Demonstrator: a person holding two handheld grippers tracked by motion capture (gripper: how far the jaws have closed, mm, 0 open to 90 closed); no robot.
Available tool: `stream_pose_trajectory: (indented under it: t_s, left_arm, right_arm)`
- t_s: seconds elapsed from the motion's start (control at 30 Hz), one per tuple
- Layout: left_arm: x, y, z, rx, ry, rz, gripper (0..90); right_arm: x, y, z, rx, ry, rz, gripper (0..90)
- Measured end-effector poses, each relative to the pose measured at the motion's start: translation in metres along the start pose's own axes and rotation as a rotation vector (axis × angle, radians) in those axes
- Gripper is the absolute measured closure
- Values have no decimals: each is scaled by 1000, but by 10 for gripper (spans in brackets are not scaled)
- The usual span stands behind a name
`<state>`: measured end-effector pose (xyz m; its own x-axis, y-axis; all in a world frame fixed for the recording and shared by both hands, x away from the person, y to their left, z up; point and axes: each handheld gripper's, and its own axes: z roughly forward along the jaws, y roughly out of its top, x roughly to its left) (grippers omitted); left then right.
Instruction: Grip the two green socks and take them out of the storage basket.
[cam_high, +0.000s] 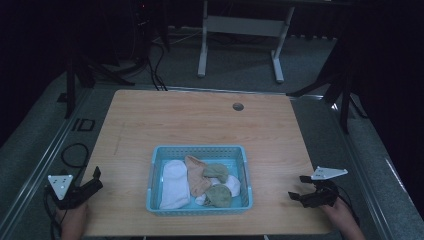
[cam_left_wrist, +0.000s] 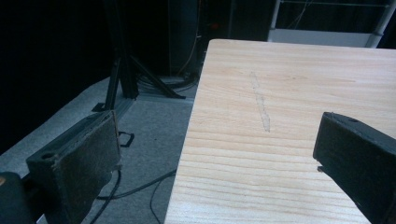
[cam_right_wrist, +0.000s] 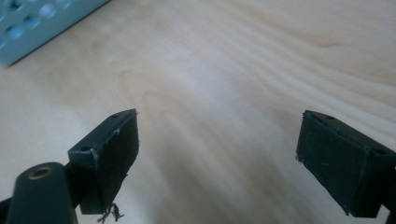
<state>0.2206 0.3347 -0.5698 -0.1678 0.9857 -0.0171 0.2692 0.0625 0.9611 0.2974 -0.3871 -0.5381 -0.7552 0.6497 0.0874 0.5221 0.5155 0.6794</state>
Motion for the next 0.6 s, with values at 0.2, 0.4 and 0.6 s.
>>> stream_pose_trajectory:
  t_s: [0.2, 0.4, 0.6]
  left_arm:
    - [0, 0, 0, 3, -6, 8, 3]
    - [-2, 0, 0, 0, -8, 25, 3]
    - [-2, 0, 0, 0, -11, 26, 4]
  right_arm:
    - [8, 14, -3, 97, 70, -16, 124]
    - [27, 25, 2, 192, 73, -141, 119]
    - [36, 38, 7, 221, 123, -181, 122]
